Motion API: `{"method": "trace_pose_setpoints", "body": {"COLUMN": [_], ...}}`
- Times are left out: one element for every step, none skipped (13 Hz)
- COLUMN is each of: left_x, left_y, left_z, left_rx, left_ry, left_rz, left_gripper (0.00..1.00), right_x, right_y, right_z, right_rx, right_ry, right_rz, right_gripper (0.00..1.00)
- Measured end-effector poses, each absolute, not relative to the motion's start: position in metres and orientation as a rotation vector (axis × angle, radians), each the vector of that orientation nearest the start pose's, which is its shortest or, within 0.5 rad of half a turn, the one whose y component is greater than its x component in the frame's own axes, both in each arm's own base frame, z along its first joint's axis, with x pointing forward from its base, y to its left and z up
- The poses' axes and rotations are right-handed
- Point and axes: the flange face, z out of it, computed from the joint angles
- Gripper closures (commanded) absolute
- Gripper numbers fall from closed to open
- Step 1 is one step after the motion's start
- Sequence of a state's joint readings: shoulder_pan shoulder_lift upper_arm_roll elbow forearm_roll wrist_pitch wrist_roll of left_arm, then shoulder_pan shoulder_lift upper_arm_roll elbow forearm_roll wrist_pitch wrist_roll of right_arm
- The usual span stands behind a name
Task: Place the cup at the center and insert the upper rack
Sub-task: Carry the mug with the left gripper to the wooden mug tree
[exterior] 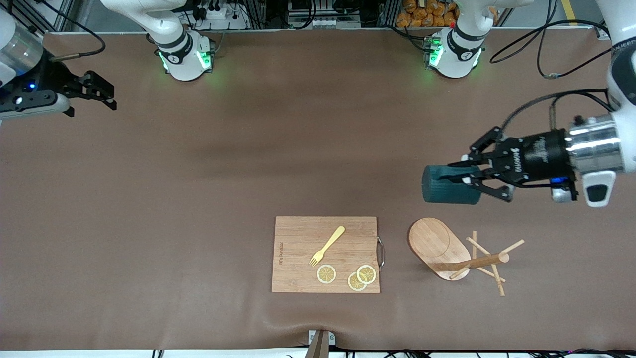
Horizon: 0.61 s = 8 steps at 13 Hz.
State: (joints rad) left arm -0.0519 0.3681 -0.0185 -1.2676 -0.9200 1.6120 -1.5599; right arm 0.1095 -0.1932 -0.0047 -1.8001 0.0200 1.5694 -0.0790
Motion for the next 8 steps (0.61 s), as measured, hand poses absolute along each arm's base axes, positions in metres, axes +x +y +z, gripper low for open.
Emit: {"method": "trace_pose_setpoints", "body": {"left_x": [0.665,0.670,0.674,0.679,0.684,0.690,0.695,0.699], "left_y": [-0.122,-0.119,-0.115,-0.110,-0.103,-0.095,-0.086,-0.077], "left_z": [0.581,0.573,0.565,0.557,0.547,0.537,0.527,0.517], "left_rx": [1.684,1.672,1.657,1.641,1.625,1.608,1.593,1.581], "left_ry": [1.619,1.585,1.559,1.536,1.509,1.481,1.461,1.441], "left_rz": [-0.903,-0.917,-0.931,-0.940,-0.947,-0.951,-0.951,-0.949], "left_gripper": [1.00,1.00,1.00,1.00,1.00,1.00,1.00,1.00], "right_x": [0.487,0.486,0.485,0.484,0.483,0.481,0.479,0.477], "right_y": [0.063,0.070,0.074,0.078,0.080,0.081,0.081,0.081], "right_z": [0.618,0.619,0.620,0.621,0.622,0.623,0.624,0.627], "right_rx": [-3.105,-3.104,-3.103,-3.102,-3.102,-3.102,-3.102,-3.102], "right_ry": [-0.317,-0.337,-0.351,-0.362,-0.370,-0.374,-0.375,-0.375], "right_rz": [0.055,0.050,0.047,0.046,0.045,0.049,0.061,0.067], "right_gripper": [0.00,0.00,0.00,0.00,0.00,0.00,0.00,0.00]}}
